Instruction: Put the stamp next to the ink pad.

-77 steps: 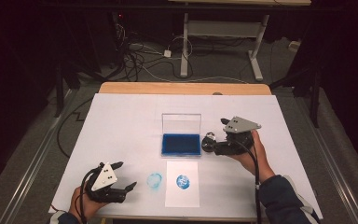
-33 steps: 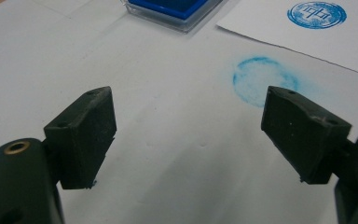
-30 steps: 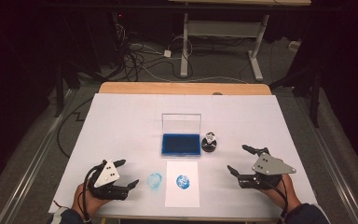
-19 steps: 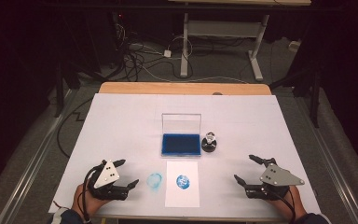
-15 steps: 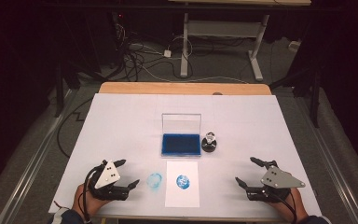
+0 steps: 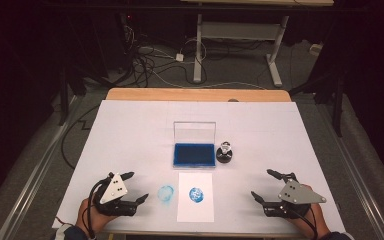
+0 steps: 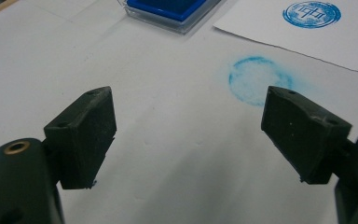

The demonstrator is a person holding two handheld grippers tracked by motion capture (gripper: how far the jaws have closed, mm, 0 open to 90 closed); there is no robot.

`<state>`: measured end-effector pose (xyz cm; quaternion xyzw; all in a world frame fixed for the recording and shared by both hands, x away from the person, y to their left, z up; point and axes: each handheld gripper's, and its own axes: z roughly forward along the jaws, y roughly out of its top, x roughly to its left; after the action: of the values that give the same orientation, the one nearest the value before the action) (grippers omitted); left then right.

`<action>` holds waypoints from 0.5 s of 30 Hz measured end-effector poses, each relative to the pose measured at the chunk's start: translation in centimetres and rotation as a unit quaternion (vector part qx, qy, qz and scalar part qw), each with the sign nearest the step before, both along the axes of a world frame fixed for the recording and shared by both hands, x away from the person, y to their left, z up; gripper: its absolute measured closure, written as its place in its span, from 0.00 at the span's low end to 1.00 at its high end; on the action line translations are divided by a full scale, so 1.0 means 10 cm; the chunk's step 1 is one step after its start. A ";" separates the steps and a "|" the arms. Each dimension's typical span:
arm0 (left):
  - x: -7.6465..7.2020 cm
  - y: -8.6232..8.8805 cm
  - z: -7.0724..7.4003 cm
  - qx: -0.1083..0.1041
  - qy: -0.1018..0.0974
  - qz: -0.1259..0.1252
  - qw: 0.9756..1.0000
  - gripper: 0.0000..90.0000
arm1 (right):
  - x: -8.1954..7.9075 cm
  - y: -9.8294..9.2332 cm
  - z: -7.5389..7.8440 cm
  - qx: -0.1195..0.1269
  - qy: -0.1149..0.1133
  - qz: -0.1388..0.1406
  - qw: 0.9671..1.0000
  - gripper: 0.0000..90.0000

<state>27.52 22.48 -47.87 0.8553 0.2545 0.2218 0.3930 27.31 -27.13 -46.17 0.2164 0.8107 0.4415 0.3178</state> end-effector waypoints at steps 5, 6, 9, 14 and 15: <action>0.00 -0.01 0.00 0.001 0.000 0.000 1.000 0.19 | 0.01 -0.01 0.00 -0.001 0.003 -0.003 1.000 0.20; 0.00 -0.01 0.00 0.001 0.000 0.001 1.000 0.19 | 0.02 -0.01 -0.01 -0.002 0.005 -0.002 1.000 0.20; 0.01 -0.01 0.00 0.003 0.000 0.001 1.000 0.19 | 0.03 -0.02 -0.01 -0.001 0.005 -0.004 1.000 0.20; 0.03 0.00 0.00 0.000 0.001 0.004 1.000 0.19 | 0.05 -0.03 -0.02 -0.002 0.008 -0.003 1.000 0.20; 0.04 0.00 0.00 -0.001 0.002 0.004 1.000 0.19 | 0.06 -0.03 -0.02 -0.001 0.009 -0.003 1.000 0.20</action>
<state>27.91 22.48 -47.91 0.8544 0.2590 0.2218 0.3920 27.90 -27.43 -46.36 0.2224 0.8133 0.4381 0.3118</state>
